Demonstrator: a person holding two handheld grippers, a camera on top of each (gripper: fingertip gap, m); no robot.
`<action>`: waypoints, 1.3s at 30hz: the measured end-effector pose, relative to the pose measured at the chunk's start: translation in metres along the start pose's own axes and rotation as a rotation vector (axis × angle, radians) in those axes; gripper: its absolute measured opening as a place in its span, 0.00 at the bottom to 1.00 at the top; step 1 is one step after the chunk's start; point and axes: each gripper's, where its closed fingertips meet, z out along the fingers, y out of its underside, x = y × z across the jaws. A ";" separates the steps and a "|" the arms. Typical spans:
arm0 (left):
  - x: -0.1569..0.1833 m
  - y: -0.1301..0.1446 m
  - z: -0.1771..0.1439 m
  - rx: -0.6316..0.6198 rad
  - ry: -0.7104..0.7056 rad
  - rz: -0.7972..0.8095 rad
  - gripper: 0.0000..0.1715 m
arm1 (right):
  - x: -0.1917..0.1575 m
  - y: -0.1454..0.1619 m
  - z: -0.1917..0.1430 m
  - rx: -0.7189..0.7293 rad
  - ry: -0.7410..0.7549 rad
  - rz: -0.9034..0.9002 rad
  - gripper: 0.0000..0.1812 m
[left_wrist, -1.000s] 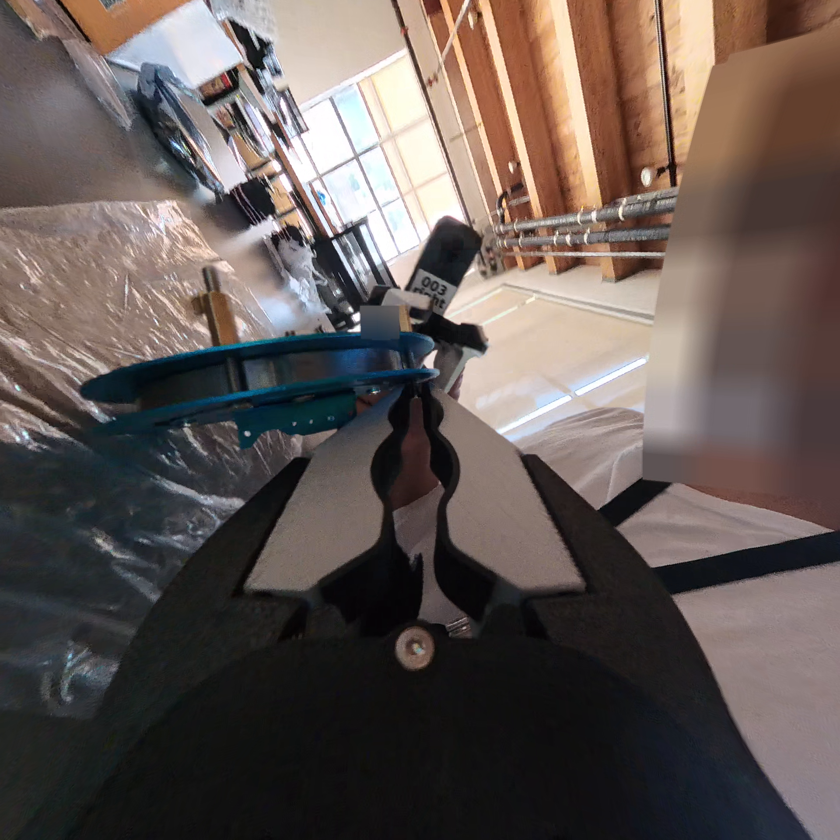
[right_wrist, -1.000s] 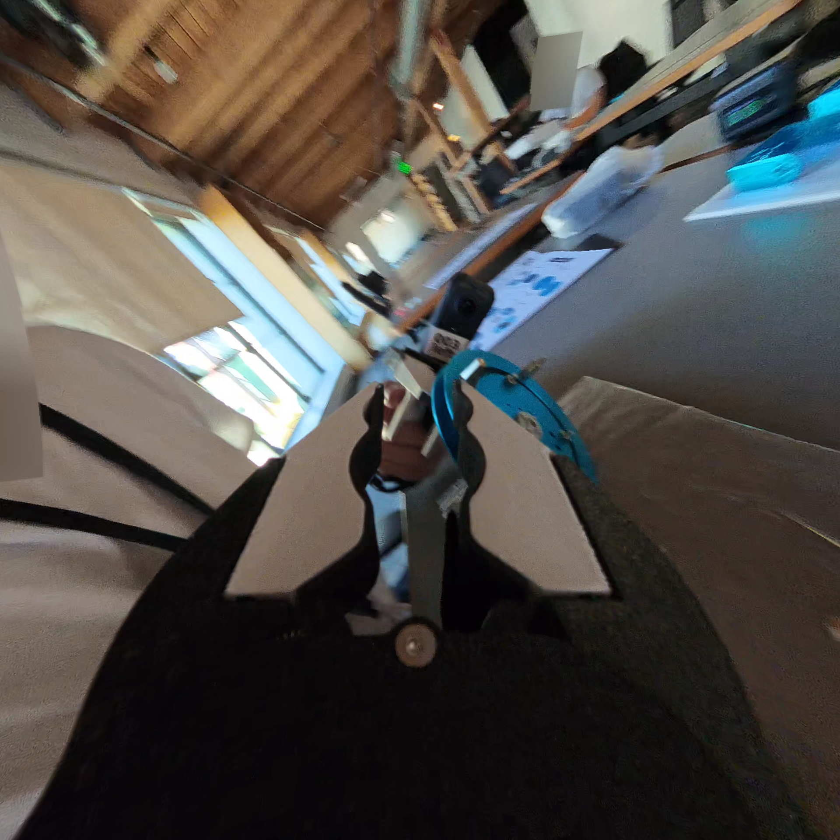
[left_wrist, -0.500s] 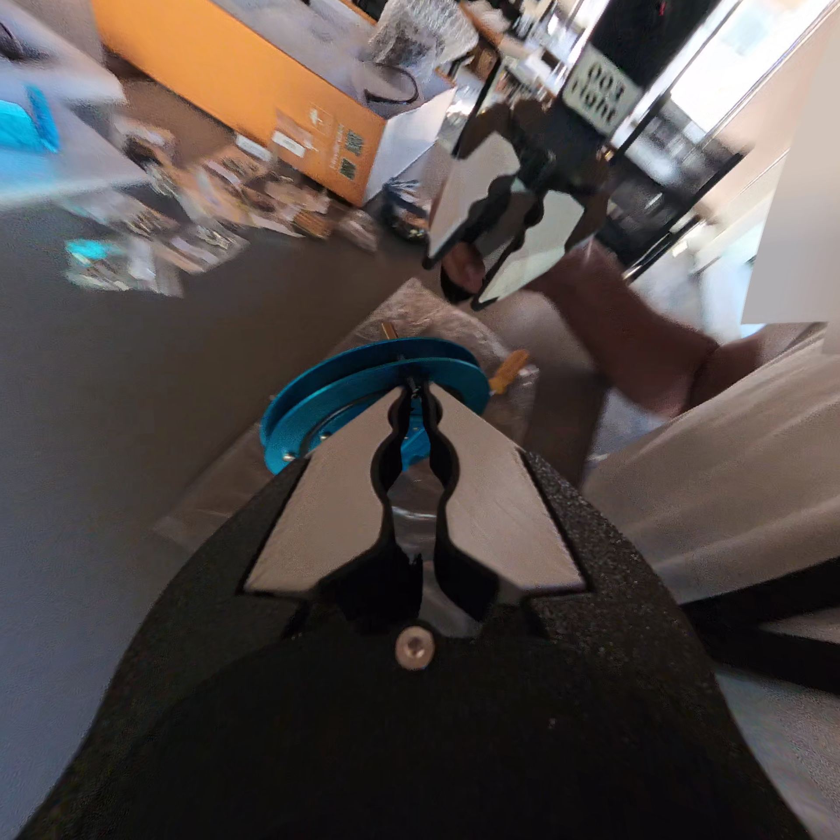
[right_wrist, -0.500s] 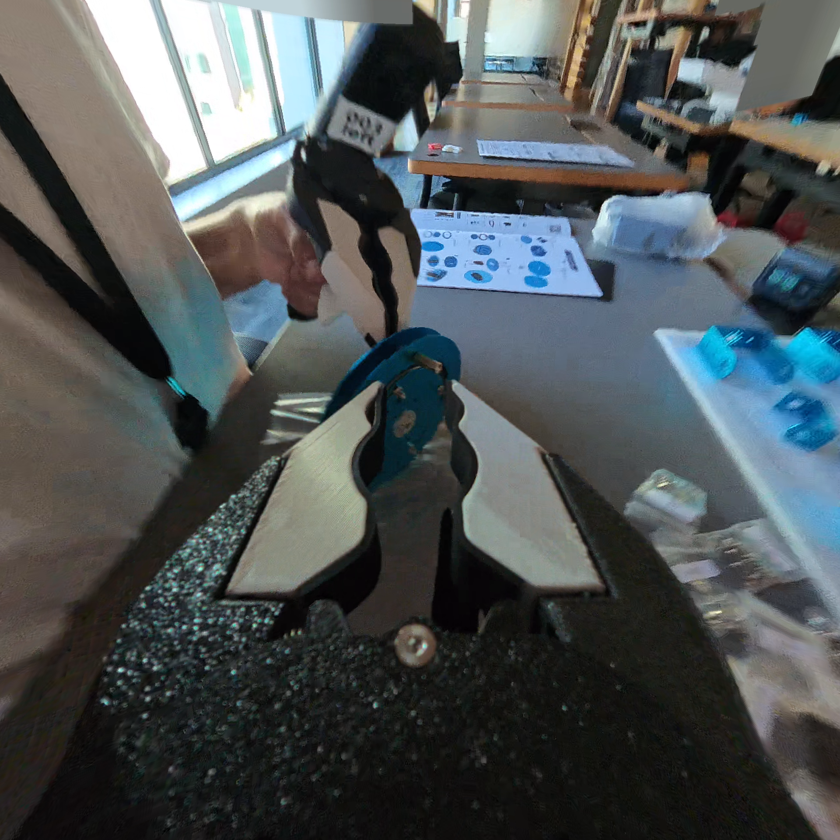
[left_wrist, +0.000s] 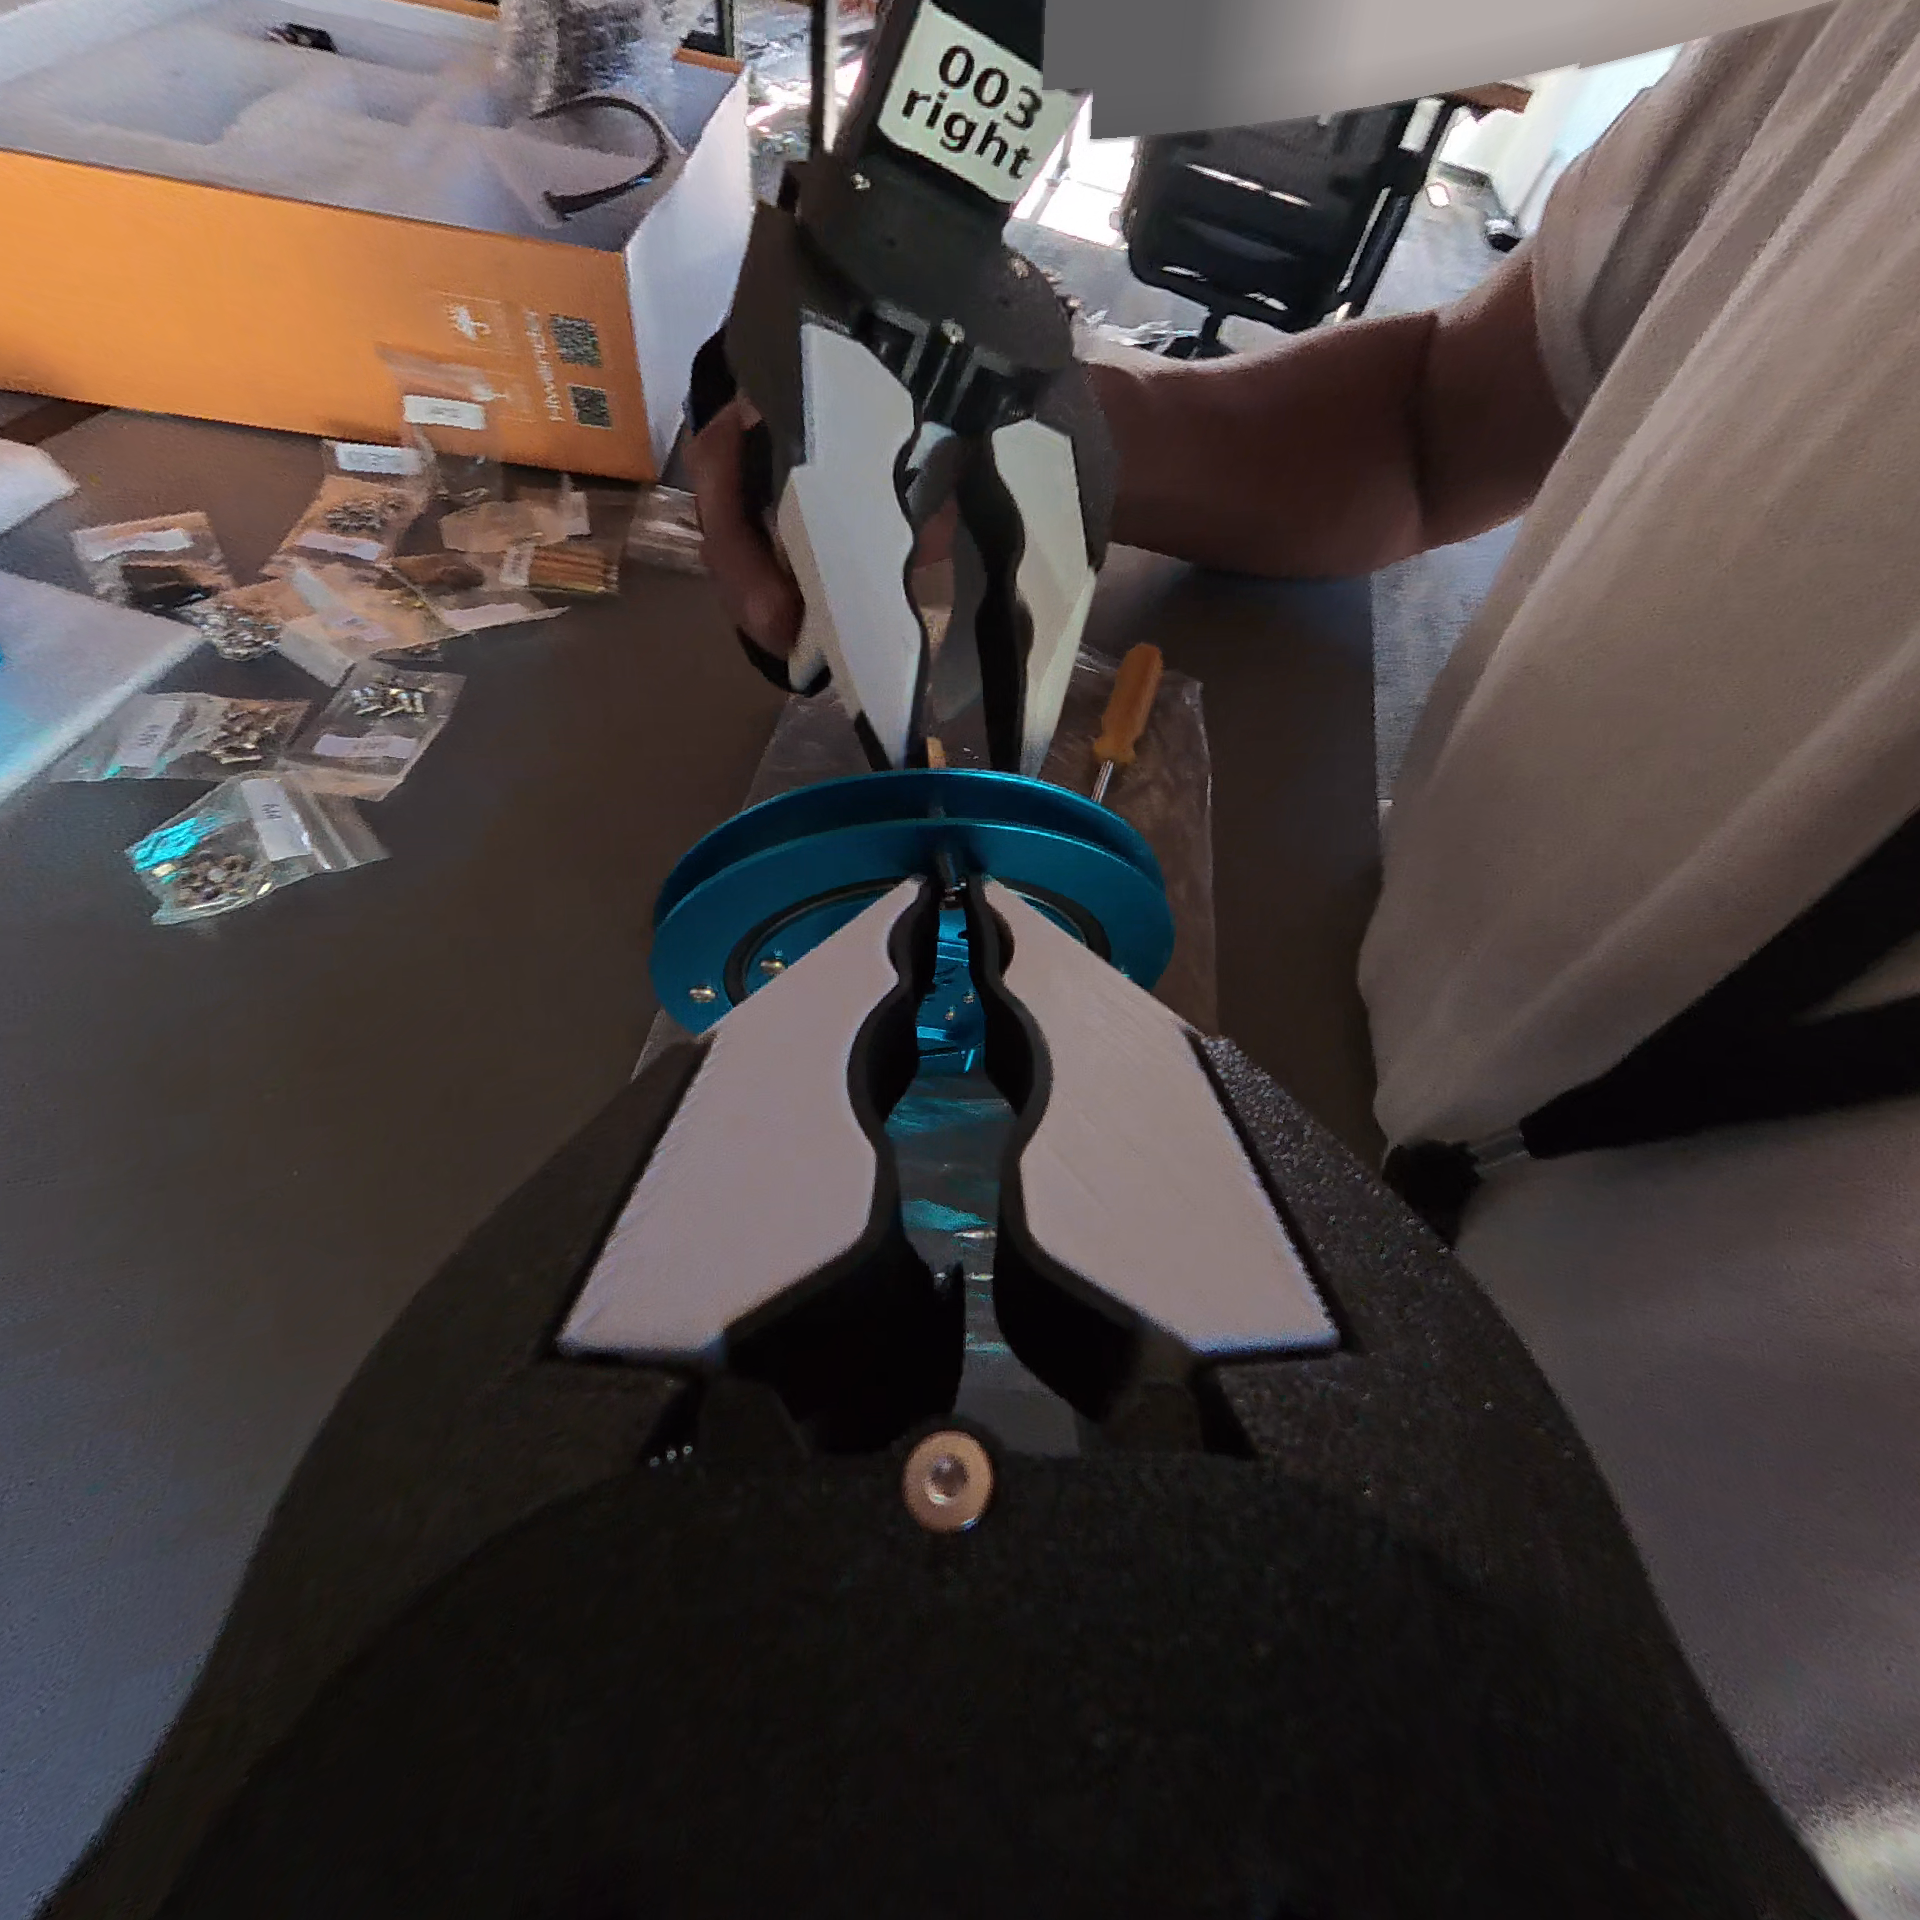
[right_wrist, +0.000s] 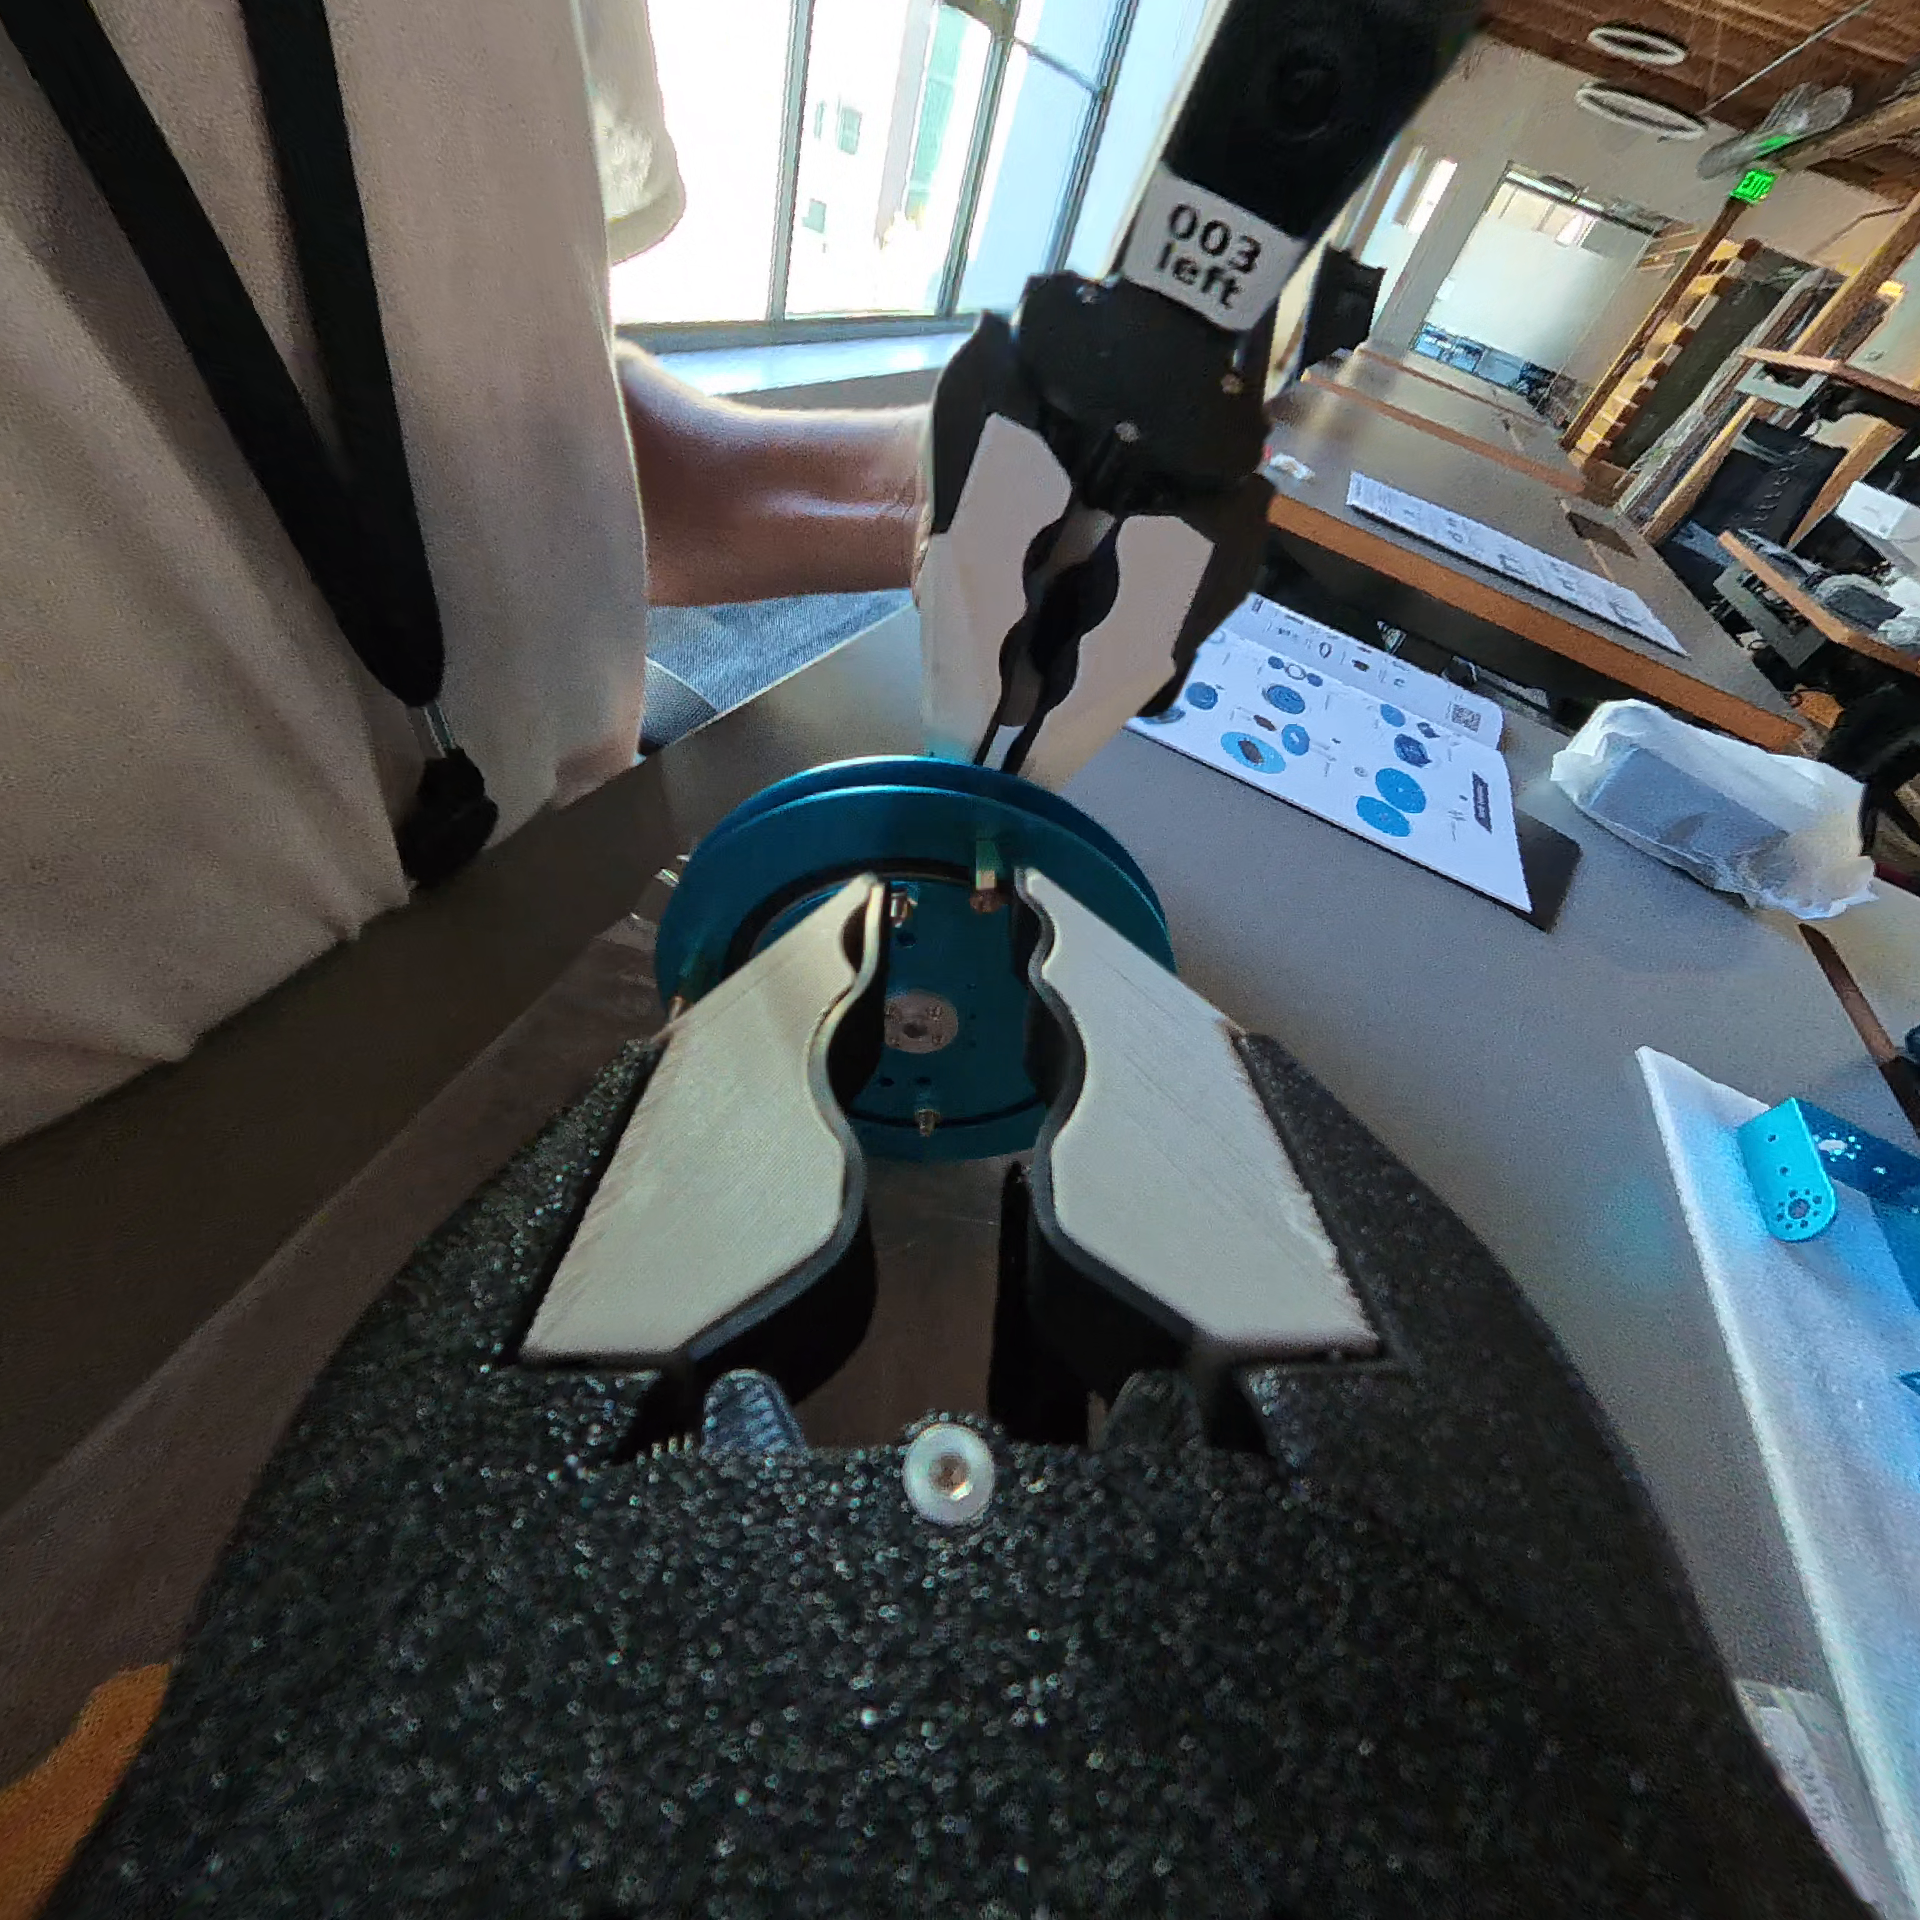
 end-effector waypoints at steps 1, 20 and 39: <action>-0.001 0.000 0.000 0.003 0.015 -0.010 0.02 | 0.000 0.001 0.003 -0.006 0.005 -0.013 0.11; -0.001 -0.007 0.002 0.188 0.157 -0.462 0.02 | 0.007 0.003 0.001 -0.135 0.079 -0.017 0.03; 0.003 -0.002 0.006 -0.035 -0.191 0.194 0.02 | -0.008 0.003 -0.001 -0.182 -0.117 0.813 0.07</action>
